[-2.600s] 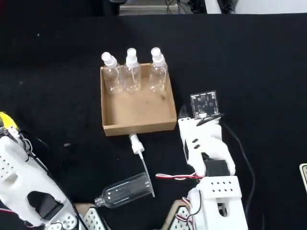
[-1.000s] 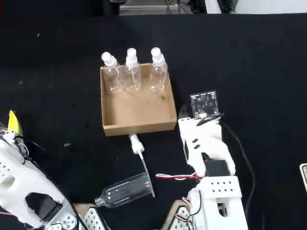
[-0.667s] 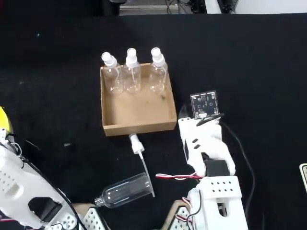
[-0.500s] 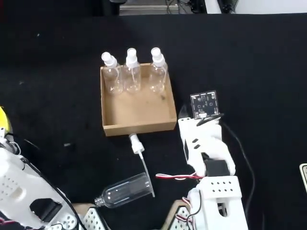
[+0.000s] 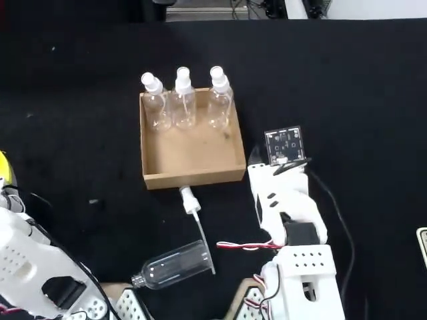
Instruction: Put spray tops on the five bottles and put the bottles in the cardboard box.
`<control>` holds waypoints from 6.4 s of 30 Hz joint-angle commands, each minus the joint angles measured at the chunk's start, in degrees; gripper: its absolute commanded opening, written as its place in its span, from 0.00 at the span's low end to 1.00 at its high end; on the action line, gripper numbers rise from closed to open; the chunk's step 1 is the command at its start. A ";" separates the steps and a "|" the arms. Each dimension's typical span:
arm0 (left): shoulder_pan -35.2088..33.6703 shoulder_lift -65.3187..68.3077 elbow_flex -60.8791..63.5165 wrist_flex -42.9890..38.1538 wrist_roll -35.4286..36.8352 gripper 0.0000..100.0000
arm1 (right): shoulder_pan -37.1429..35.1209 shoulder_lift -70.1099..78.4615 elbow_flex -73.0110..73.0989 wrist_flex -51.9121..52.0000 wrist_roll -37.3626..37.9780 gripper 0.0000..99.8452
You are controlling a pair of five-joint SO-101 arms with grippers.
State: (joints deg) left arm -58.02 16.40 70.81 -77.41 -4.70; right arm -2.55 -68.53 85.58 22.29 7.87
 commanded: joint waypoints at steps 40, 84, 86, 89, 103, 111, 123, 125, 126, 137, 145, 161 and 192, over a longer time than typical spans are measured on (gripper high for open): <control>0.84 -2.99 -0.84 0.00 0.18 0.39 | 0.70 -0.75 -0.31 -1.49 0.00 0.02; 4.53 -8.97 4.79 -3.69 0.18 0.03 | 0.79 -0.84 -0.40 -1.49 0.09 0.02; 5.32 -14.15 6.37 -2.73 0.18 0.03 | 0.79 -0.84 -0.40 -1.49 0.09 0.02; 8.57 -23.38 10.24 4.48 -2.02 0.03 | 0.79 -0.84 -0.40 -1.49 0.00 0.02; 24.92 -79.30 14.99 56.79 2.46 0.03 | 0.97 -0.84 -0.31 -1.85 0.00 0.02; 38.55 -103.21 16.57 74.37 3.25 0.03 | 0.88 -0.84 -0.22 -1.85 0.00 0.02; 55.96 -105.76 17.36 74.29 3.60 0.03 | 0.53 -0.84 -0.22 -1.85 -0.09 0.03; 56.13 -105.41 16.84 74.29 5.27 0.03 | 0.53 -0.84 -0.22 -1.85 -0.09 0.03; 56.13 -105.23 16.13 74.46 6.77 0.03 | 0.53 -0.84 -0.22 -1.85 -0.09 0.03; 61.32 -95.21 11.03 74.20 10.55 0.03 | 0.79 -0.84 -0.22 -1.85 -0.09 0.03; 62.90 -90.64 11.91 74.29 10.46 0.03 | 0.79 -0.84 -0.31 -1.85 0.00 0.03; 63.52 -90.20 26.07 56.79 10.20 0.03 | 0.62 -0.84 -0.40 -1.85 0.00 0.03; 65.10 -89.41 20.09 63.65 10.20 0.03 | 0.53 -0.84 -0.48 -1.85 0.00 0.03</control>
State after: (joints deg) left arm 8.00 -73.63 92.70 -12.09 5.41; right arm -2.55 -68.53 85.58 22.29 7.87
